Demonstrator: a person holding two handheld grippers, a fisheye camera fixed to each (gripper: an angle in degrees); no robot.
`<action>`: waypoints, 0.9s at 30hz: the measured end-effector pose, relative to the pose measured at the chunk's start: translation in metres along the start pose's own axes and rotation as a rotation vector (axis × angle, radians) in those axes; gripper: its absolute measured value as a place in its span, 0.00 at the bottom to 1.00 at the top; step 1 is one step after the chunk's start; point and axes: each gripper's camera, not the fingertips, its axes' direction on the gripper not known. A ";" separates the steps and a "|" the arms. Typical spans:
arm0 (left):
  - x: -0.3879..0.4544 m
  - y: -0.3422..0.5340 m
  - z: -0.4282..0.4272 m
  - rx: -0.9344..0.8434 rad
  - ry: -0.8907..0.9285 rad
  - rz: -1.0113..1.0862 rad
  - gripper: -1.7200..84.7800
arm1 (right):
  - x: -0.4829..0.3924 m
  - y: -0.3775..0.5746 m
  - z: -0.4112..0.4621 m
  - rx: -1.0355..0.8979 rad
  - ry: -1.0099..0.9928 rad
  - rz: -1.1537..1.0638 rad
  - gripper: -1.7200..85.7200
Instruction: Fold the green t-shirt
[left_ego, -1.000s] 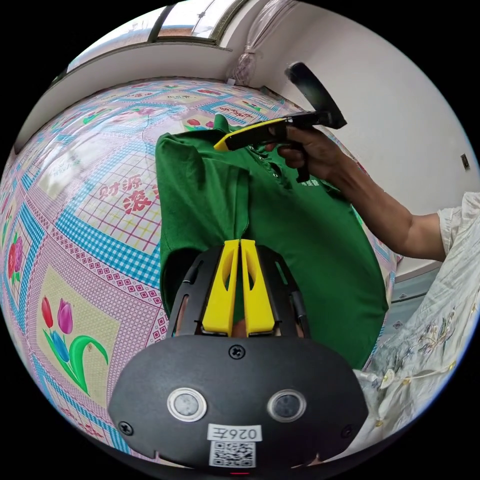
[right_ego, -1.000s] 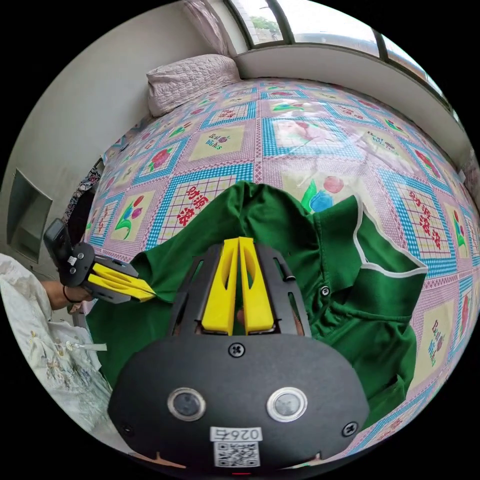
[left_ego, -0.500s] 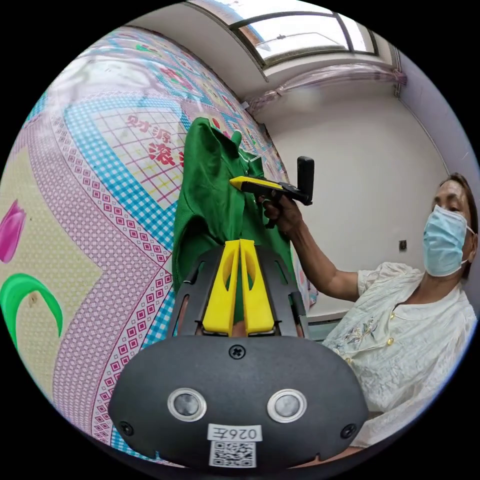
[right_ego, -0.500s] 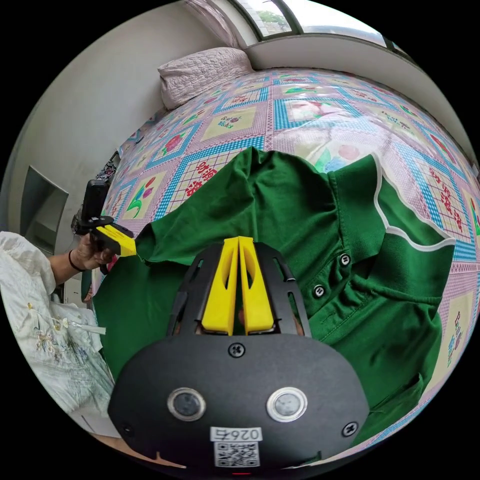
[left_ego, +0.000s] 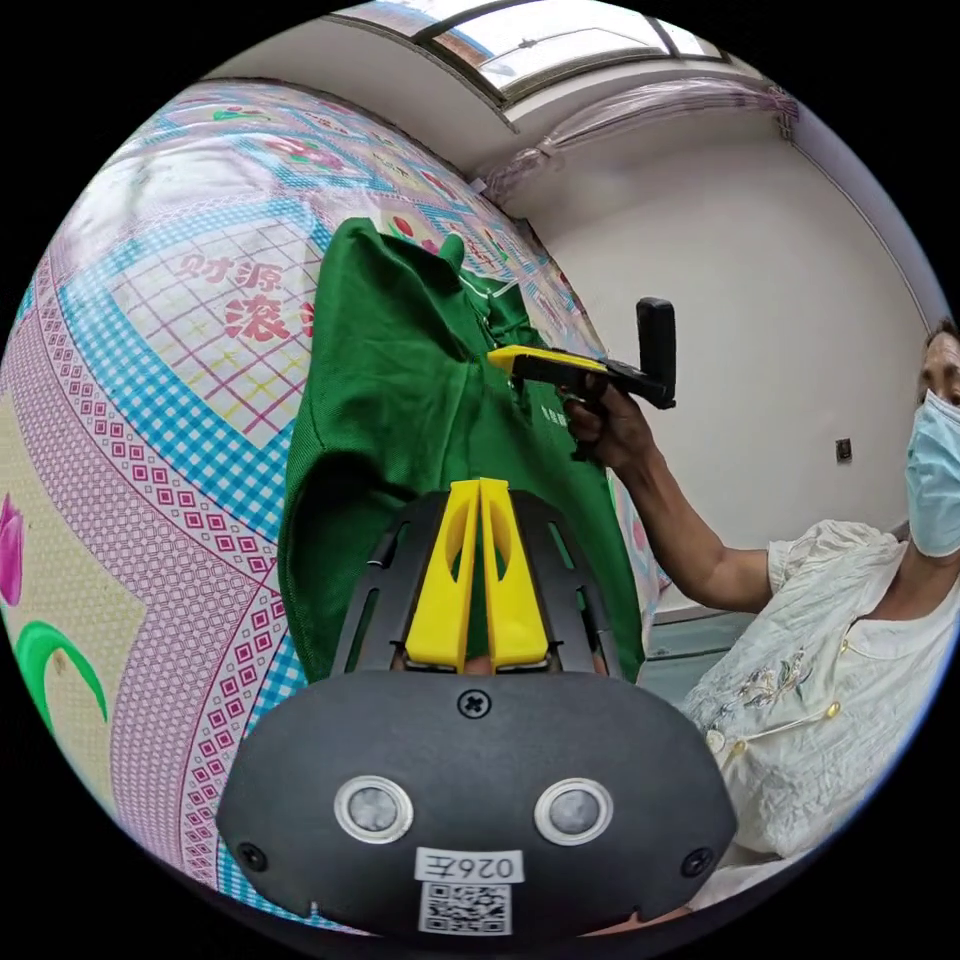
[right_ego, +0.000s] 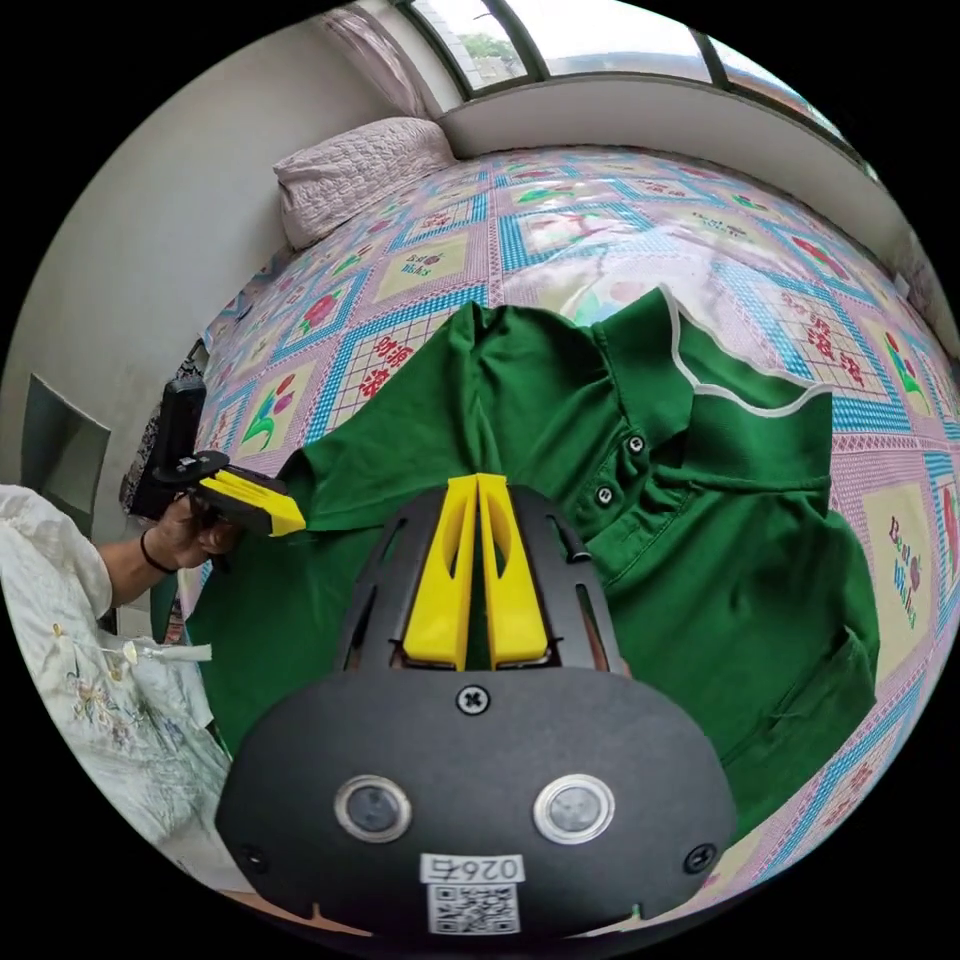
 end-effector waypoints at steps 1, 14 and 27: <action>0.005 0.004 -0.005 0.019 -0.009 0.005 0.01 | -0.003 0.007 -0.012 0.040 -0.004 0.012 0.01; 0.237 0.121 -0.238 0.739 0.186 0.612 0.01 | -0.272 0.306 -0.368 1.157 0.421 -0.120 0.07; 0.249 0.194 -0.203 0.535 0.032 0.398 0.09 | -0.346 0.395 -0.388 0.881 0.588 0.211 0.01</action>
